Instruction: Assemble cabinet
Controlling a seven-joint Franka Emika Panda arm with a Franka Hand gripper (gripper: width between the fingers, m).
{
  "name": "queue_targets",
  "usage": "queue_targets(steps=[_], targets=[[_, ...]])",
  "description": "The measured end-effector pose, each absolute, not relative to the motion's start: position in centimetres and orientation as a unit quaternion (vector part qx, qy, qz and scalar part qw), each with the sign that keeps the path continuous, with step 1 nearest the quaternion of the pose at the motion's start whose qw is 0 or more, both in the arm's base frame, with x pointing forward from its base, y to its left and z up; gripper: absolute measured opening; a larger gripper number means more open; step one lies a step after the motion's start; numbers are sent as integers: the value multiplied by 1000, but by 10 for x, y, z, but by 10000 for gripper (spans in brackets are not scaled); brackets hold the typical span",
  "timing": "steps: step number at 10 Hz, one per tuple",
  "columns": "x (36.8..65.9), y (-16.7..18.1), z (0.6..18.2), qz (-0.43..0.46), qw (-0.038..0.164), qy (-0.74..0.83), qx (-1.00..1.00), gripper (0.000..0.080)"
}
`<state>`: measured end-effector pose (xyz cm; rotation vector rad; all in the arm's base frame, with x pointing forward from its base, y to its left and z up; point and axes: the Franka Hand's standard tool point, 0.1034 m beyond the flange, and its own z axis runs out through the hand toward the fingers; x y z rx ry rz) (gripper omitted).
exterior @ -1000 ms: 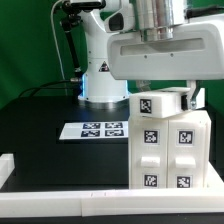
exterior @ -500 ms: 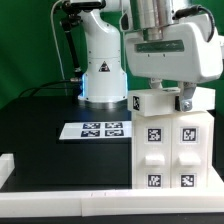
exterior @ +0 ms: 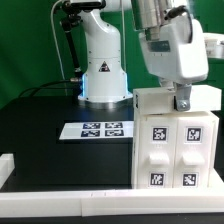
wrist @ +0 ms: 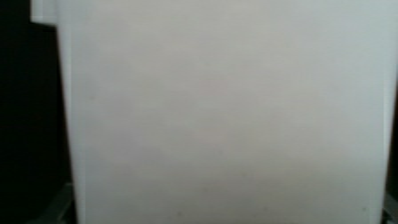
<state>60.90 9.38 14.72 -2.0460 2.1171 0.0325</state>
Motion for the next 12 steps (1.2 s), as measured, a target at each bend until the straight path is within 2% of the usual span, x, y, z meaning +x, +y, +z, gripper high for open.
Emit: queue_targets(steps=[1,6,7,8,9,10,12], targets=[[607,96,148,15,108,750,-652,546],[609,100,149,47,124,823,-553,546],[608,100,150,46,125,816,-562,607],[608,100,154,48,131,812,-567,607],[606,101,161,50,139,809,-568,749],[604,101,166,52,145,808,-568,792],[605,101,173,53,157,802,-574,798]])
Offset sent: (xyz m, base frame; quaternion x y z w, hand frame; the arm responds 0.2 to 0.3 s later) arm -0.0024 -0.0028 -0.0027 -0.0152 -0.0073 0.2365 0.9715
